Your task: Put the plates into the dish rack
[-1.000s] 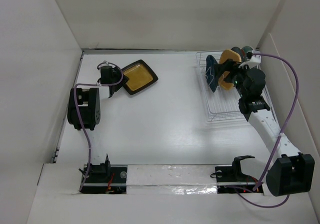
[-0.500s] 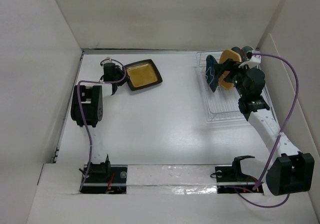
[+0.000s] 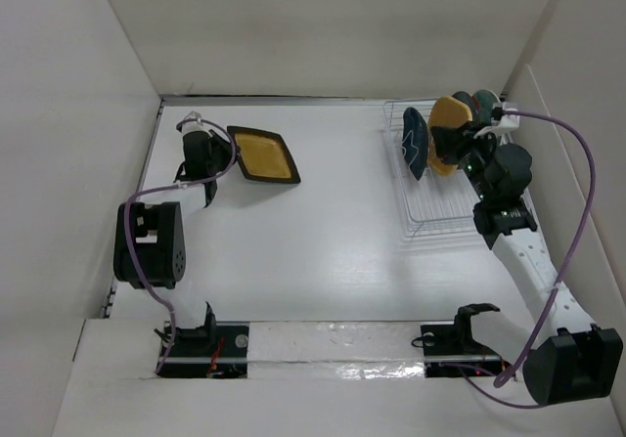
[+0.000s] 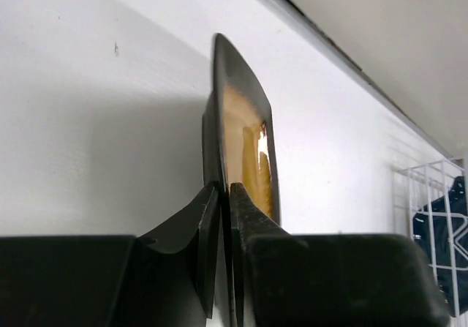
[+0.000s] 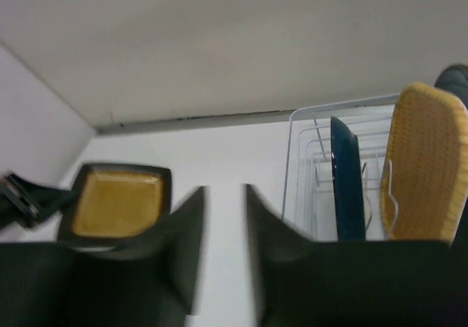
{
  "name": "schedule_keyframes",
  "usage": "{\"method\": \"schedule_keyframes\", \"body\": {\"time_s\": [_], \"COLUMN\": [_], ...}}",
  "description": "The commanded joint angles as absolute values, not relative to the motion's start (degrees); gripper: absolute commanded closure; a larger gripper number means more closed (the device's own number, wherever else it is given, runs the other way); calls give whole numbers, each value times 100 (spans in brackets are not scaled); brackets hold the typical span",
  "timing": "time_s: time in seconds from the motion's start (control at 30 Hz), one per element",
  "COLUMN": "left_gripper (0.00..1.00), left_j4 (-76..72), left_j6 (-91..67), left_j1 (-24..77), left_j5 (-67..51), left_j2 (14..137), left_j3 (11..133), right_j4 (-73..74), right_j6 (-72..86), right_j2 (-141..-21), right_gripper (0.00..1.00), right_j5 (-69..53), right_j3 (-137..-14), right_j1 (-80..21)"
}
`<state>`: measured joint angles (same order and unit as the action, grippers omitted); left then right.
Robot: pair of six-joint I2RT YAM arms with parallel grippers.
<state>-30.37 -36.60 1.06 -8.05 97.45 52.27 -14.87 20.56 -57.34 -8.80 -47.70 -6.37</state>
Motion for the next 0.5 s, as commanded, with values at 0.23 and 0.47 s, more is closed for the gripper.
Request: {"method": "schedule_keyframes", "body": {"time_s": [0.23,0.47], "left_gripper": [100,100], "left_j4": [-3490,-3358], "left_j6": [-3410,-3393], "left_j1": [79,9], "left_j5": [-1054,-1256], "left_j2": [8421,7647], "left_j3": [4834,4527], "right_j4": [-2741,-3945], "right_j6": [2907,3910], "right_j2": [-7633,-9604], "right_gripper": [59,23], "right_j5": [-2399,-2734], "right_j3": [-5282,-5958], "right_j1": [-2309,-3014]}}
